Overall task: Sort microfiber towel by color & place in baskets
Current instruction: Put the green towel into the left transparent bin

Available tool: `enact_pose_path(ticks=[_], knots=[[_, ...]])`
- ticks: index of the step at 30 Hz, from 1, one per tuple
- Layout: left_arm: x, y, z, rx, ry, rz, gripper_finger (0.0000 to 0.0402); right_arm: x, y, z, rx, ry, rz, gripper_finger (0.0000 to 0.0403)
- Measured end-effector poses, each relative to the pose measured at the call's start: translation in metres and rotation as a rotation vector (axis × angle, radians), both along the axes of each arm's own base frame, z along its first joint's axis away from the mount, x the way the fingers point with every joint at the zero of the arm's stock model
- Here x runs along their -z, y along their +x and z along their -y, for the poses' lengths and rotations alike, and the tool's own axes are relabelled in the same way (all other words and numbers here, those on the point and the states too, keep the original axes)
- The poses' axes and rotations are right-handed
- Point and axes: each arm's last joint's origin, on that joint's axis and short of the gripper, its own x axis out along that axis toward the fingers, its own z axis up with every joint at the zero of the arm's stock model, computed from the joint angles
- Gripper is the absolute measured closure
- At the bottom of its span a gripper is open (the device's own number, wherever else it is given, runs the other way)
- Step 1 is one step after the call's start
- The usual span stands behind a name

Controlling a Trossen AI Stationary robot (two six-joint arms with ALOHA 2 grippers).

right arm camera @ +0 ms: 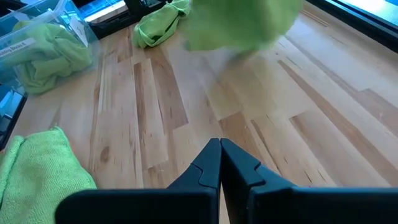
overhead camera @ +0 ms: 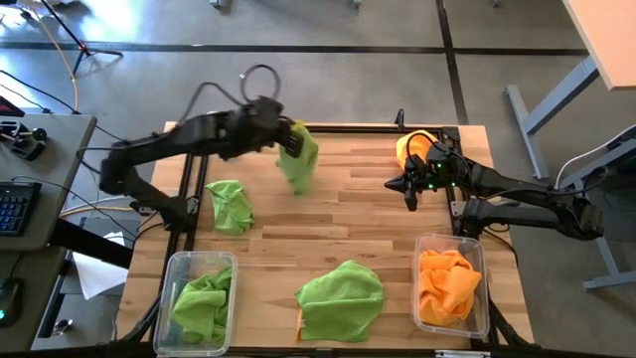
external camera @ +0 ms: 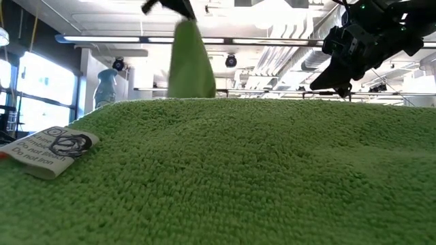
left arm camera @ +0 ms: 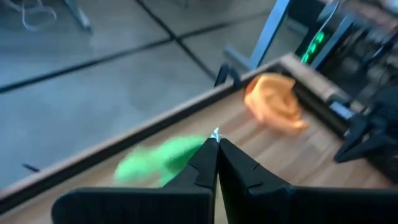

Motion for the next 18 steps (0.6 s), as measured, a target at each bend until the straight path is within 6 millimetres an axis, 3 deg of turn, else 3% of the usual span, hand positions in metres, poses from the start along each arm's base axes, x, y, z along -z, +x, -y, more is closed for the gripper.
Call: enact_pose_path(ticks=[7, 18], knots=[[-0.038, -0.045, 0.04, 0.043, 0.114, 0.095, 0.0401, 0.0, 0.0, 0.0, 0.026, 0.044, 0.004, 0.0403], [-0.057, -0.099, 0.101, 0.116, 0.169, 0.177, 0.0401, 0.0, 0.0, 0.0, 0.111, 0.189, 0.017, 0.0403]])
